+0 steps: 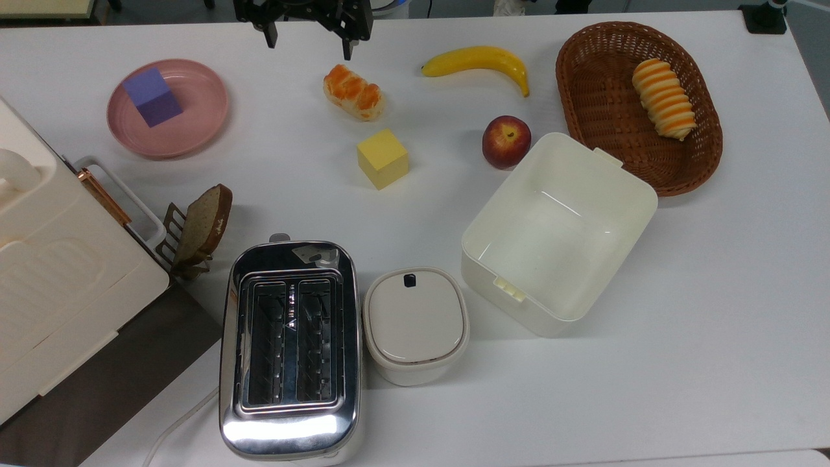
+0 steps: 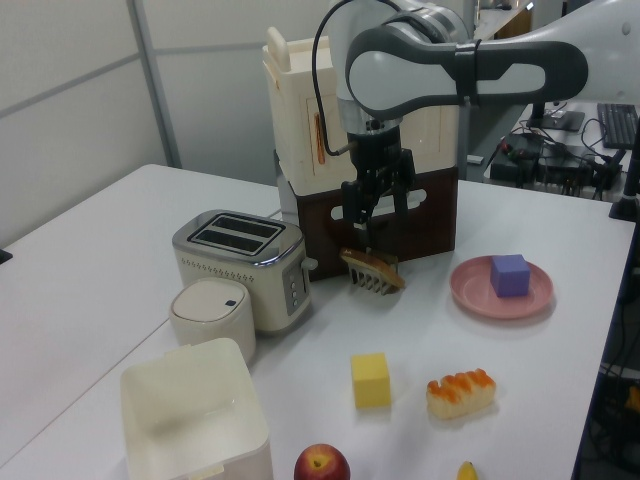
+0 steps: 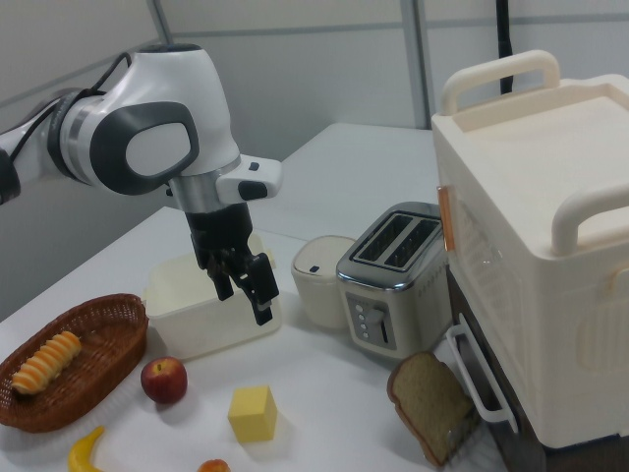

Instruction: Put the purple cube on the table

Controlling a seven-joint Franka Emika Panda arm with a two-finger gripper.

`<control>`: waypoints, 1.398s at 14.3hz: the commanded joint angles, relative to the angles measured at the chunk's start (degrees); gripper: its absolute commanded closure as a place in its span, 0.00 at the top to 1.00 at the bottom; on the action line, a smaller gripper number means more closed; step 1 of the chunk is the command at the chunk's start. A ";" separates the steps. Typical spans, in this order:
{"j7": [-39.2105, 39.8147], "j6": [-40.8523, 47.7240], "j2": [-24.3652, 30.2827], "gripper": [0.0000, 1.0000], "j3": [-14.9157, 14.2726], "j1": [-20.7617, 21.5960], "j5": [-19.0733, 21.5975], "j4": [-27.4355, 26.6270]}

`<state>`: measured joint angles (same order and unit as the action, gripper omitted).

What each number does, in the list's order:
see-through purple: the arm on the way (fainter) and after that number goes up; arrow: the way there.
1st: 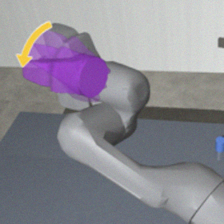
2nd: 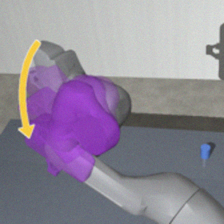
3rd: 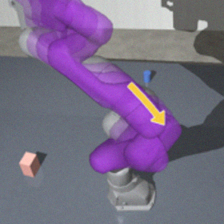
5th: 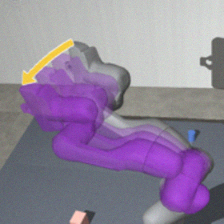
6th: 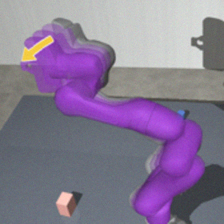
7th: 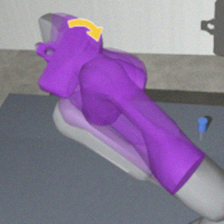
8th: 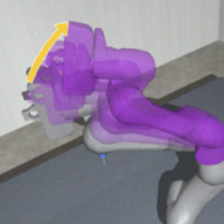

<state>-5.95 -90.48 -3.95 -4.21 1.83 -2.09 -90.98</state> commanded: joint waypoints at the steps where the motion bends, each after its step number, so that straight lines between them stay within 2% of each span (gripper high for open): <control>1: 9.77 2.14 1.22 1.00 -2.63 -1.11 -1.60 -0.87; 3: 16.38 3.55 1.22 1.00 -5.62 -1.21 -1.60 -1.48; 5: 26.39 2.94 1.40 1.00 -10.01 -1.21 -1.78 -4.82; 8: 40.36 -0.12 1.40 1.00 -19.05 -0.60 -1.78 -8.24; 9: 42.75 -1.88 1.40 1.00 -20.56 -0.42 -2.04 -9.82; 11: 47.42 -9.07 1.49 1.00 -23.47 -0.33 -4.67 -15.44; 13: 50.41 -20.05 1.31 1.00 -26.72 -0.33 -5.03 -21.76; 15: 57.77 -27.27 1.22 1.00 -31.63 0.71 -5.03 -26.26; 16: 60.76 -27.73 0.70 1.00 -33.22 1.33 -5.03 -26.44; 20: 64.40 -35.97 -1.06 1.00 -33.41 1.16 -6.26 -31.62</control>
<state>57.05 -120.10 -4.98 -36.31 1.10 -6.33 -118.28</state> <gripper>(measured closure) 0.000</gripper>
